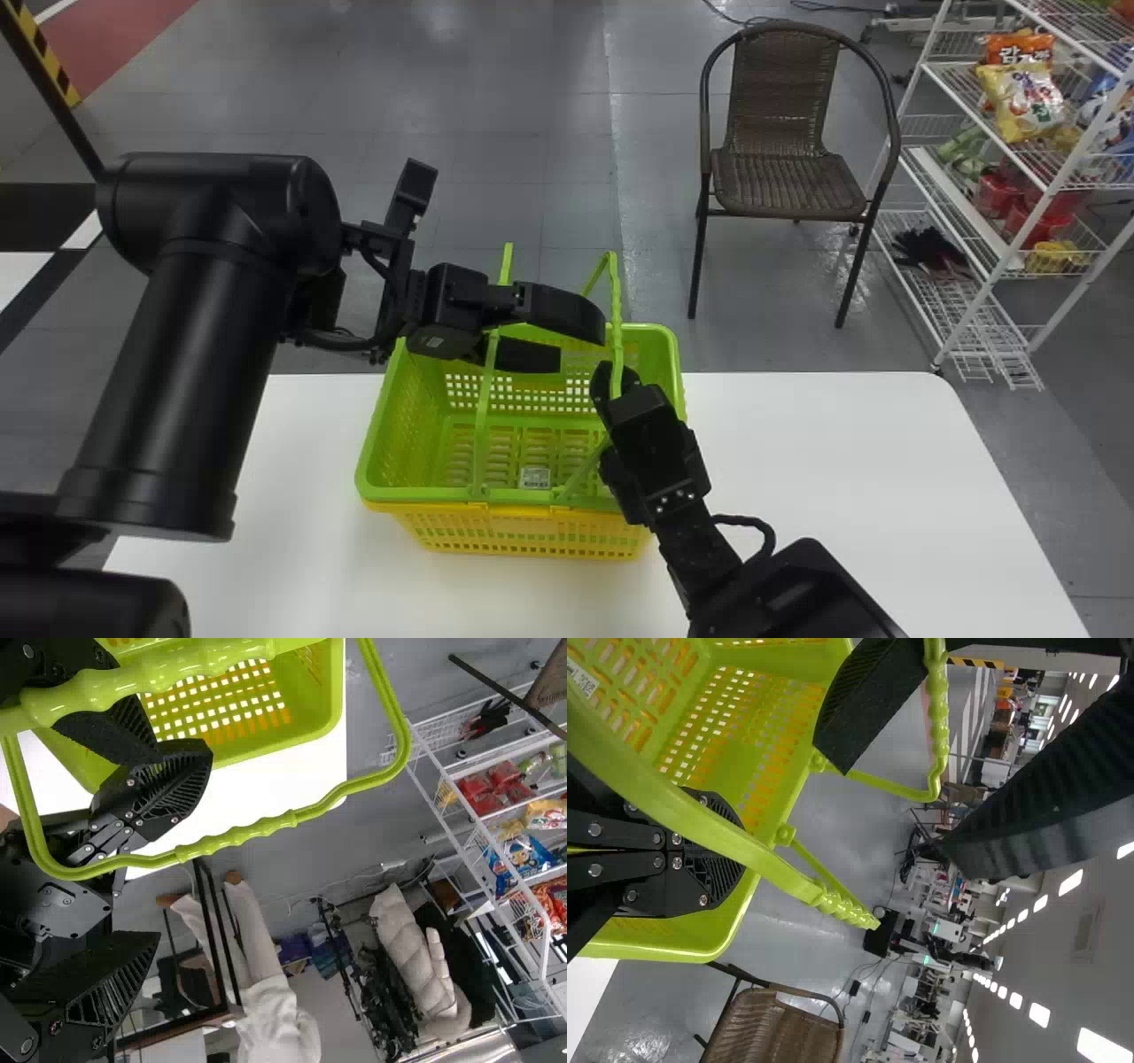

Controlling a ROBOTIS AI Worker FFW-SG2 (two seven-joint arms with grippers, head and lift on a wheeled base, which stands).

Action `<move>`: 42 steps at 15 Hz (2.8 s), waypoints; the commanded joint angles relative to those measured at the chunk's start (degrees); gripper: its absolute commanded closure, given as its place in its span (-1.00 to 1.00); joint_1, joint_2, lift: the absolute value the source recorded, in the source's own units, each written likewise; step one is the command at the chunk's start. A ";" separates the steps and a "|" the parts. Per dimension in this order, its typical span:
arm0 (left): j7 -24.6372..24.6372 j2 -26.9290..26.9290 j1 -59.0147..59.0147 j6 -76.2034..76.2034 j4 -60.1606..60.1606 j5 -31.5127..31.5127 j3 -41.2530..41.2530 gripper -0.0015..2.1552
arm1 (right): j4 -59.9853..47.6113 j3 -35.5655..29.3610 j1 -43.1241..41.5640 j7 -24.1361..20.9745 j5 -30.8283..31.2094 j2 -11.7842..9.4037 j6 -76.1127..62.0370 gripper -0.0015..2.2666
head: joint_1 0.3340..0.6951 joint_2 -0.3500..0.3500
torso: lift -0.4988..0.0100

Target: Grasp handle with right gripper to insert into left gripper then lift and swing left to center

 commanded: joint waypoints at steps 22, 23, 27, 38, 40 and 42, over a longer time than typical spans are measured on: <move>0.00 0.18 0.93 -1.40 0.53 1.50 3.80 -0.89 | 0.09 5.62 -1.64 -0.97 4.33 1.13 4.89 0.72 | 1.00 0.29 | 0.96; 0.00 0.18 0.93 -1.40 0.62 1.93 3.80 -0.89 | -1.32 4.48 -0.59 -0.88 4.24 1.13 4.89 0.72 | 1.00 0.29 | 0.96; -0.09 0.09 0.49 -1.58 2.11 3.96 4.59 -0.89 | -9.49 -1.67 5.30 -0.53 2.66 -1.47 5.06 0.72 | 1.00 0.16 | 0.96; -0.53 0.44 -1.97 -4.92 11.34 9.32 6.96 -0.89 | -12.92 -18.11 23.32 -0.35 -4.55 -4.81 -18.84 0.72 | 1.00 -0.40 | 0.96; -0.44 0.62 -2.32 -4.39 11.69 10.81 8.46 -0.89 | -11.51 -19.34 25.07 -0.44 -5.34 -4.72 -23.24 0.72 | 1.00 -0.42 | 0.96; 0.00 0.71 -2.67 -4.22 11.96 11.43 8.46 -0.89 | -9.40 -21.01 26.04 -0.53 -6.92 -4.54 -27.46 0.72 | 1.00 -0.44 | 0.96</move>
